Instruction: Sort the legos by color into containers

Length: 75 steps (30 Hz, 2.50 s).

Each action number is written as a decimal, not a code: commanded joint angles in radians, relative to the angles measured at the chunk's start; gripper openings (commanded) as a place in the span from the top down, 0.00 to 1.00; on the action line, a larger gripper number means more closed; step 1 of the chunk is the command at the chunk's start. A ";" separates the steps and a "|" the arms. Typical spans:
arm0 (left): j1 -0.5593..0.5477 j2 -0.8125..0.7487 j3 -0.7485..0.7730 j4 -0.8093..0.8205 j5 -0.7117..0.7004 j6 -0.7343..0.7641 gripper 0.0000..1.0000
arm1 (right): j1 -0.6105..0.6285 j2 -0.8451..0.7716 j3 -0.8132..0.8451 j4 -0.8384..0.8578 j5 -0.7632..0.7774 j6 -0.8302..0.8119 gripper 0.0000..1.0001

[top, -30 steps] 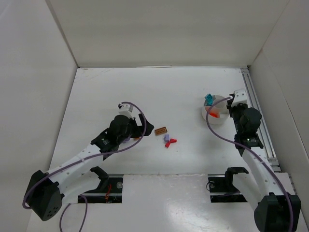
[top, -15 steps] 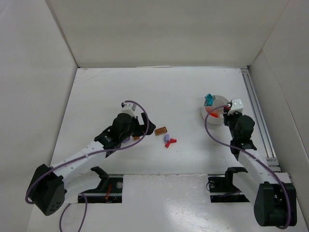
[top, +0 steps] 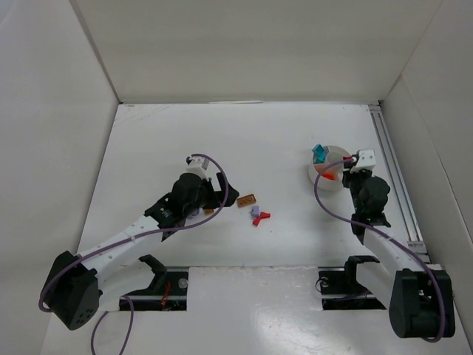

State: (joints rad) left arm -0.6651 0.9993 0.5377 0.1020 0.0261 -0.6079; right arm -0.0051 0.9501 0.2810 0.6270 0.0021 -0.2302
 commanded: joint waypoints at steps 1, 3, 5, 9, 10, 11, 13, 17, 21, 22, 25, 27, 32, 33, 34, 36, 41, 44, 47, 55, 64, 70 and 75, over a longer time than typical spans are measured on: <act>0.007 -0.016 0.044 0.053 0.011 0.007 0.00 | -0.003 -0.004 -0.019 0.129 0.033 0.029 0.82; 0.007 -0.016 0.044 0.053 0.011 0.007 0.00 | -0.003 0.016 -0.054 0.218 0.048 0.054 0.80; 0.007 -0.016 0.044 0.053 0.011 0.007 0.00 | -0.003 0.033 -0.063 0.272 0.059 0.064 0.80; 0.007 -0.007 0.044 0.053 0.021 0.007 0.00 | -0.003 0.111 -0.065 0.355 0.050 0.074 0.79; 0.007 0.002 0.044 0.053 0.021 0.007 0.00 | -0.003 0.143 -0.065 0.365 0.050 0.083 0.79; 0.007 0.002 0.044 0.053 0.021 0.007 0.00 | -0.003 0.156 -0.065 0.378 0.050 0.097 0.79; 0.007 0.002 0.044 0.053 0.031 0.007 0.00 | -0.003 0.189 -0.074 0.427 0.041 0.106 0.79; 0.007 -0.018 0.044 0.053 0.031 0.007 0.00 | -0.003 0.203 -0.074 0.436 0.032 0.149 0.63; 0.007 -0.027 0.044 0.053 0.031 0.007 0.00 | -0.003 0.147 -0.085 0.398 0.042 0.158 0.44; 0.007 -0.036 0.044 0.053 0.031 0.007 0.00 | -0.003 0.129 -0.085 0.380 0.042 0.158 0.42; 0.007 -0.036 0.044 0.053 0.031 0.007 0.00 | -0.003 0.040 -0.085 0.284 0.052 0.147 0.35; 0.007 -0.036 0.044 0.044 0.031 -0.003 0.00 | -0.003 -0.014 -0.085 0.211 0.074 0.135 0.33; 0.007 -0.057 0.044 0.022 0.040 -0.003 0.00 | -0.003 -0.218 0.001 -0.011 -0.024 -0.004 0.25; 0.007 -0.057 0.035 0.012 0.040 -0.013 0.00 | -0.003 -0.235 0.038 -0.185 -0.060 -0.039 0.22; 0.007 -0.057 0.034 -0.001 0.040 -0.013 0.00 | -0.003 -0.244 0.123 -0.275 -0.098 -0.125 0.17; 0.007 -0.068 0.034 -0.046 0.040 -0.036 0.00 | -0.003 -0.222 0.213 -0.462 -0.221 -0.208 0.12; 0.007 -0.117 0.002 -0.100 0.014 -0.098 0.00 | 0.214 -0.087 0.342 -0.809 -0.378 -0.406 0.08; 0.007 -0.142 -0.022 -0.127 0.005 -0.118 0.00 | 0.461 -0.022 0.365 -0.857 -0.283 -0.432 0.08; 0.007 -0.186 -0.042 -0.156 -0.005 -0.118 0.00 | 0.612 0.111 0.391 -0.868 -0.271 -0.478 0.08; 0.007 -0.234 -0.051 -0.200 -0.025 -0.118 0.00 | 0.832 0.444 0.469 -0.807 -0.241 -0.528 0.14; 0.007 -0.234 -0.070 -0.191 -0.025 -0.118 0.00 | 0.821 0.553 0.491 -0.765 -0.191 -0.497 0.27; 0.007 -0.234 -0.079 -0.168 -0.015 -0.118 0.00 | 0.786 0.596 0.500 -0.756 -0.241 -0.488 0.42; 0.007 -0.225 -0.088 -0.159 0.003 -0.108 0.00 | 0.755 0.596 0.500 -0.725 -0.329 -0.511 0.54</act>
State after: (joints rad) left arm -0.6643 0.7769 0.4641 -0.0971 0.0158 -0.7193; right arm 0.7666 1.5406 0.7582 -0.1421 -0.2546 -0.7261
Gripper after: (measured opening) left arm 0.997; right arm 0.475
